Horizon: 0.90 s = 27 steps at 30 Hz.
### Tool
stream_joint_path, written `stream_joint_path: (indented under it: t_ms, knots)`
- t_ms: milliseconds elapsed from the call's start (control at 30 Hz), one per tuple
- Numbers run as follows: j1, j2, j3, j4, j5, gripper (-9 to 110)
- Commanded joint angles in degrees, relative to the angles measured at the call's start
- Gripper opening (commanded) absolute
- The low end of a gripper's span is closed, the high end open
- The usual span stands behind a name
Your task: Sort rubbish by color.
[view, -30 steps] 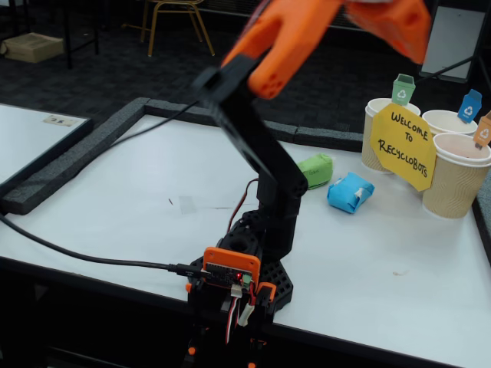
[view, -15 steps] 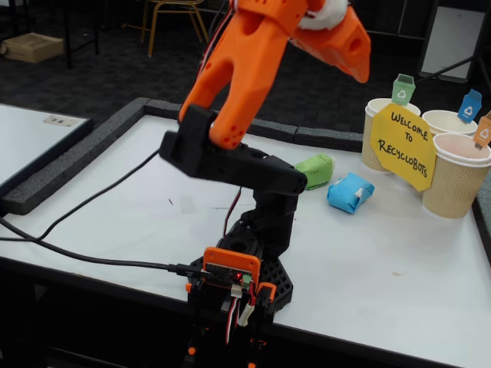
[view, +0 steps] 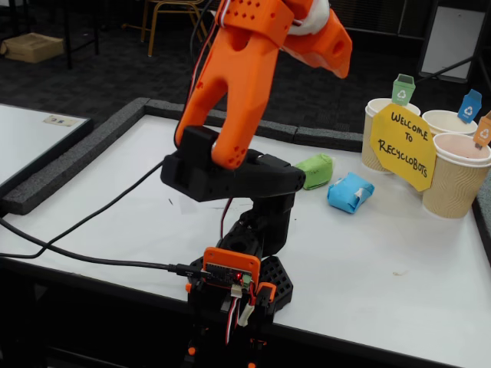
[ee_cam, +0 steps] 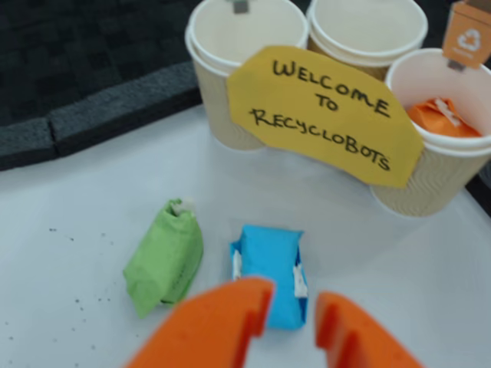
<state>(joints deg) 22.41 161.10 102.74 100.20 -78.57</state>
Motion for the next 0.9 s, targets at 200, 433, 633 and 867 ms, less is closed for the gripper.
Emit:
stream_joint_path:
  t_ms: [200, 433, 633, 867]
  knots:
    - [-1.3, -0.8, -1.8, -11.5, 0.8, 0]
    - [-1.4, -2.4, -1.8, -12.2, 0.8, 0]
    - [-0.7, -5.5, -1.1, -11.9, 0.8, 0]
    - [0.9, -13.3, 6.2, -12.1, 0.8, 0]
